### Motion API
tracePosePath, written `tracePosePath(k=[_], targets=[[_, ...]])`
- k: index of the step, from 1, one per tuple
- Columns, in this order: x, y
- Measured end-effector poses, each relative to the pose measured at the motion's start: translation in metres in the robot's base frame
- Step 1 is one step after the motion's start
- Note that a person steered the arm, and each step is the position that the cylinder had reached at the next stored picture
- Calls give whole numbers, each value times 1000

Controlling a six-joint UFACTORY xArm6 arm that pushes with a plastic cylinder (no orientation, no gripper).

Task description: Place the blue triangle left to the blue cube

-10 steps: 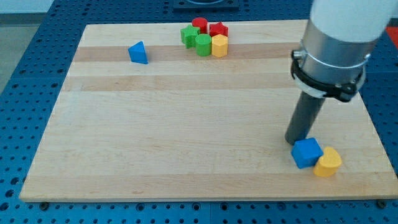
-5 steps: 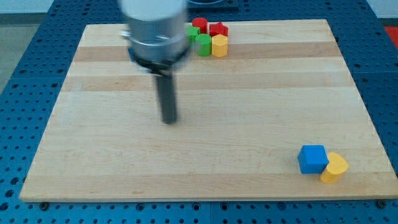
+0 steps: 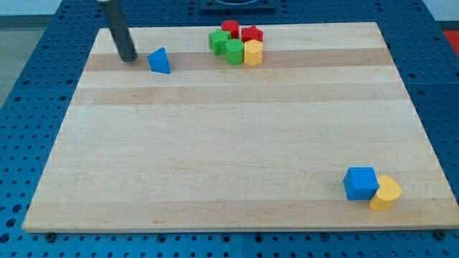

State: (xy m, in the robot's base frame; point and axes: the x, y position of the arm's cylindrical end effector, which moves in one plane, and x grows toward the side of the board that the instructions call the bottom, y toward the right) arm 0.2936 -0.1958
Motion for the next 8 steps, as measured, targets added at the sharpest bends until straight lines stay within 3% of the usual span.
tracePosePath(k=[1,3,6,8], targets=[[13,37],[-11,25],[55,107],[43,89]])
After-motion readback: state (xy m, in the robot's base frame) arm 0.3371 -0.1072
